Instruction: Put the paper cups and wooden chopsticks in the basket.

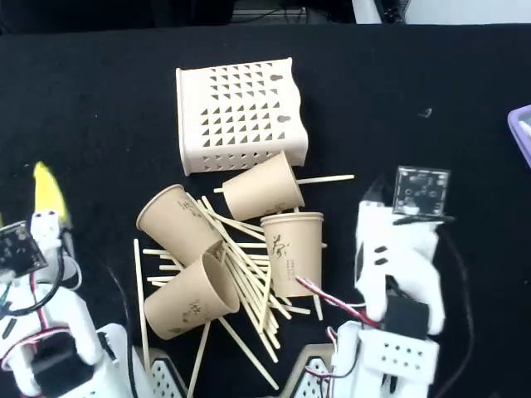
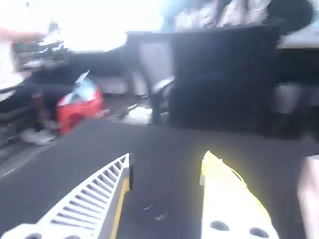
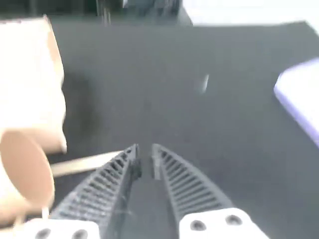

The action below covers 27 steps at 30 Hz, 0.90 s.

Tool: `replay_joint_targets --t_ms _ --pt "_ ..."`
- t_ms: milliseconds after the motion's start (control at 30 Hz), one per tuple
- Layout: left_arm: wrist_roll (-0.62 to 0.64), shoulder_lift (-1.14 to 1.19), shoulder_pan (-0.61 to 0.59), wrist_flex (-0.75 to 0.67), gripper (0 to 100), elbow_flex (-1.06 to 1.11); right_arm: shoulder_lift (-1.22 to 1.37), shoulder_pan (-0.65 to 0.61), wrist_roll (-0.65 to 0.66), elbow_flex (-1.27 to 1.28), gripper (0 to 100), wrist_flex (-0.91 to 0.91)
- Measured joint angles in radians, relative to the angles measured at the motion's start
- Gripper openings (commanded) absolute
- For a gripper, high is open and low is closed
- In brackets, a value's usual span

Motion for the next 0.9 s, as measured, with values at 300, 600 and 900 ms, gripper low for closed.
replay_joint_targets --t_ms 300,600,900 --pt "0.018 0.690 0.279 0.149 23 -0.537 0.104 -0.160 0.012 -0.661 10.8 0.382" --pt "0.207 1.626 0.468 0.417 23 -1.163 0.649 -0.255 -0.049 -0.761 10.8 0.322" --pt "0.227 2.122 0.545 0.434 22 -1.481 0.901 -0.209 -0.052 -0.503 10.6 -0.014"
